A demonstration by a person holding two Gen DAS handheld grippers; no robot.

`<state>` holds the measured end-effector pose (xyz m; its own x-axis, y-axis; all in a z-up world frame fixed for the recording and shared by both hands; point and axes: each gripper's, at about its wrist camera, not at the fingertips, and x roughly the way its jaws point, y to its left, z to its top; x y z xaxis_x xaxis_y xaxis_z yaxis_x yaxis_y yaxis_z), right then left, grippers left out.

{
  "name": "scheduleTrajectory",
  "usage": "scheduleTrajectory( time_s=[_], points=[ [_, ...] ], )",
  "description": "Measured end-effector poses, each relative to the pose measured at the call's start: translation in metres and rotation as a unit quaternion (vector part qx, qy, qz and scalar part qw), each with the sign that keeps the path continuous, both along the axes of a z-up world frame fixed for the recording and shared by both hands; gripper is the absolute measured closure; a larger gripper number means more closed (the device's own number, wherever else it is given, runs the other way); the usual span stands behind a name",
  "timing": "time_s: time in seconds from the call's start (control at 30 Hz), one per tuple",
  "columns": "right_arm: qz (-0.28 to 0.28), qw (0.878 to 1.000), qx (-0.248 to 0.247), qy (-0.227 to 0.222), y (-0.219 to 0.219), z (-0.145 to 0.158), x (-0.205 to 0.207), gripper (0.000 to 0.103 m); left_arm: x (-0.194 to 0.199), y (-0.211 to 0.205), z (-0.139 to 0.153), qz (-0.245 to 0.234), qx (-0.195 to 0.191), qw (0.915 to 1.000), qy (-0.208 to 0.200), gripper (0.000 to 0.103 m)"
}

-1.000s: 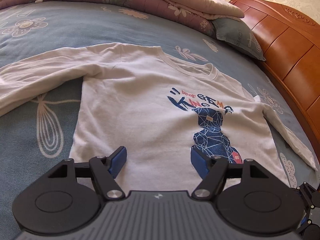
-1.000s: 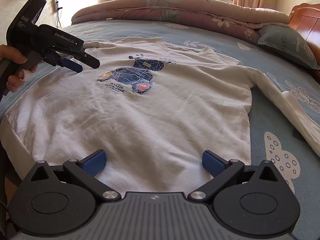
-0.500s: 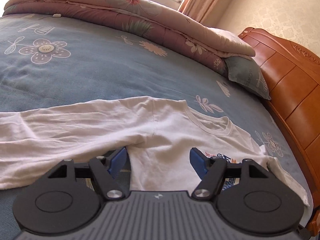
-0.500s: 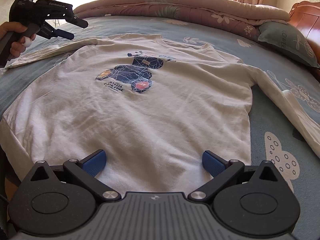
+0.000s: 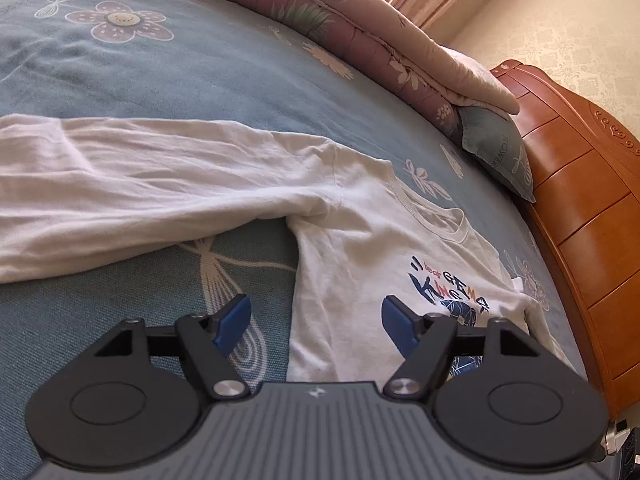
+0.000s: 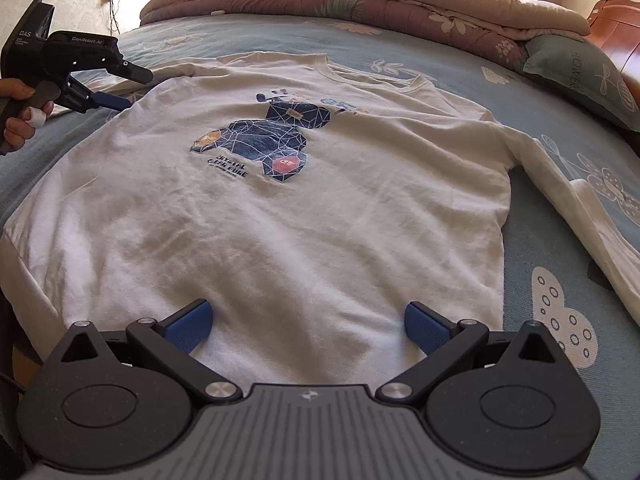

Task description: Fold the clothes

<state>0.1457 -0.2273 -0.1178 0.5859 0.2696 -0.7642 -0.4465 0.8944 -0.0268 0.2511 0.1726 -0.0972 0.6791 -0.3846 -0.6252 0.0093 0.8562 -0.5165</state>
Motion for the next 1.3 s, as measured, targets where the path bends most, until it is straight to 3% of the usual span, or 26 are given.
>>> scheduleTrajectory(
  time_s=[0.07,0.2,0.3,0.33,0.6,0.67,0.7,0.73,0.77,0.83,0.93,1.0,1.2,1.3],
  points=[
    [-0.005,1.000,-0.004,0.005,0.002,0.001,0.002,0.000,0.008,0.004,0.017,-0.010,0.011,0.9994,-0.033,0.031],
    [-0.010,1.000,-0.004,0.009,0.004,0.000,0.005,0.000,0.058,0.019,0.033,-0.014,0.089,0.9943,-0.058,0.032],
    [-0.010,1.000,-0.005,0.011,0.005,0.001,0.007,0.000,0.094,0.031,0.044,-0.017,0.147,0.9861,-0.076,0.063],
    [-0.009,1.000,-0.005,0.011,0.005,0.001,0.007,0.000,0.105,0.031,0.040,-0.024,0.166,0.9834,-0.069,0.065],
    [-0.004,1.000,-0.005,0.014,0.004,0.001,0.009,0.000,0.136,0.026,0.001,-0.106,0.255,0.9602,-0.038,0.064],
    [-0.003,1.000,-0.005,0.015,0.004,0.001,0.011,0.000,0.135,0.025,0.001,-0.114,0.260,0.9579,-0.043,0.064],
    [-0.003,1.000,-0.005,0.016,0.004,0.001,0.011,0.000,0.134,0.023,0.002,-0.123,0.265,0.9554,-0.045,0.077],
    [-0.003,1.000,-0.006,0.017,0.005,0.001,0.011,0.000,0.133,0.021,0.003,-0.132,0.268,0.9533,-0.046,0.098],
    [-0.003,1.000,-0.006,0.018,0.005,0.001,0.012,0.000,0.130,0.017,0.005,-0.142,0.278,0.9488,-0.049,0.102],
    [-0.004,1.000,-0.007,0.020,0.005,0.002,0.012,0.000,0.127,0.009,0.007,-0.146,0.307,0.9385,-0.059,0.102],
    [-0.006,1.000,-0.007,0.021,0.006,0.002,0.012,0.000,0.141,0.018,0.011,-0.101,0.308,0.9439,-0.062,0.102],
    [-0.008,1.000,-0.007,0.020,0.006,0.002,0.012,0.000,0.157,0.024,0.009,-0.089,0.280,0.9550,-0.038,0.102],
    [-0.011,1.000,-0.008,0.020,0.006,0.002,0.012,0.000,0.147,0.029,0.014,-0.082,0.282,0.9547,-0.047,0.091],
    [-0.010,1.000,-0.007,0.019,0.006,0.002,0.012,0.000,0.129,0.034,0.028,-0.074,0.294,0.9509,-0.062,0.079]
  ],
)
